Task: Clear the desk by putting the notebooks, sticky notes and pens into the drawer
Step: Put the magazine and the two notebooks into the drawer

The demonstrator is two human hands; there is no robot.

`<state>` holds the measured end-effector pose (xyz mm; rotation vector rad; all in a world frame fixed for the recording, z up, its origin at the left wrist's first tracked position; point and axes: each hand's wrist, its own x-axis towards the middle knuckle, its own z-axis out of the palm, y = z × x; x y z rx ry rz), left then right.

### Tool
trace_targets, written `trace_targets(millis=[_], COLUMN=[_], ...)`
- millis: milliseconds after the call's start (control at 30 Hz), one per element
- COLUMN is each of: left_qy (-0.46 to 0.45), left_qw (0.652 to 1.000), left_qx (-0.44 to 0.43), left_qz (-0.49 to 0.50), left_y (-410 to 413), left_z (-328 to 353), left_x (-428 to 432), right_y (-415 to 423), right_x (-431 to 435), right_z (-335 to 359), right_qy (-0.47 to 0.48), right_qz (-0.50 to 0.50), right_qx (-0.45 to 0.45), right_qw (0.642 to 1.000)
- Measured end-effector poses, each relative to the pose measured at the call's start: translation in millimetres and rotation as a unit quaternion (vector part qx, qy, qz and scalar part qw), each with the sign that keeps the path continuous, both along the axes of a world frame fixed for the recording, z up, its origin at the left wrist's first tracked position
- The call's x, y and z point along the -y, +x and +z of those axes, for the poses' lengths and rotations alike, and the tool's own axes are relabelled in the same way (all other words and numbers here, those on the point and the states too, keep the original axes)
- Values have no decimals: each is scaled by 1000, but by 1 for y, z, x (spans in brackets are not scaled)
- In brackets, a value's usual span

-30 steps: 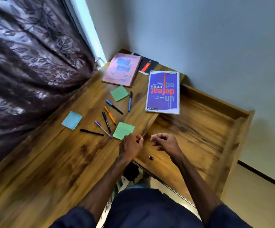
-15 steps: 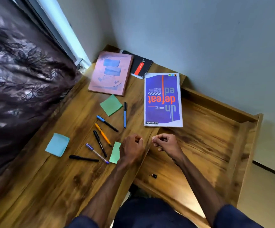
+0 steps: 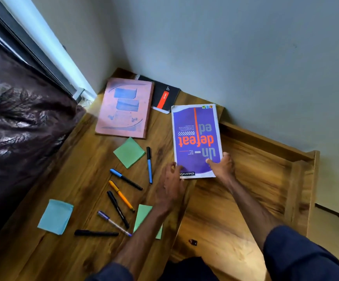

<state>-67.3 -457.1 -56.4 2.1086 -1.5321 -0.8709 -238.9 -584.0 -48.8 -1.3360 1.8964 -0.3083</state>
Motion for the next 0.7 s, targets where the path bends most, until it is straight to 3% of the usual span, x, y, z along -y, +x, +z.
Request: trace_targets(millis=[233,367,467,567,633,700], left_qy=[-29,-146,-263,-322,-330,-281], left_qw=[1000,988,959,935,924,917], left_qx=[0,45,97,118,115,140], left_qz=[-12,-3,-43,-92,-154,-244], left_y=[8,9,4,-1,2,6], left_z=[1,18,49,100,136,169], left_x=[3,15,37,74,106,135], right_y=[-3,0,1,-4,-12,-28], right_x=[2,-11,-16,-8,2,13], right_z=[10,36,74,123,156,188], right_qy=[-62,-126,-221,-288,-319,-335], right_qz=[-55,-33,14,90,153,225], right_qx=[19,23,-20,-55,-66,-53], right_qw=[996,991,975,952,933,913])
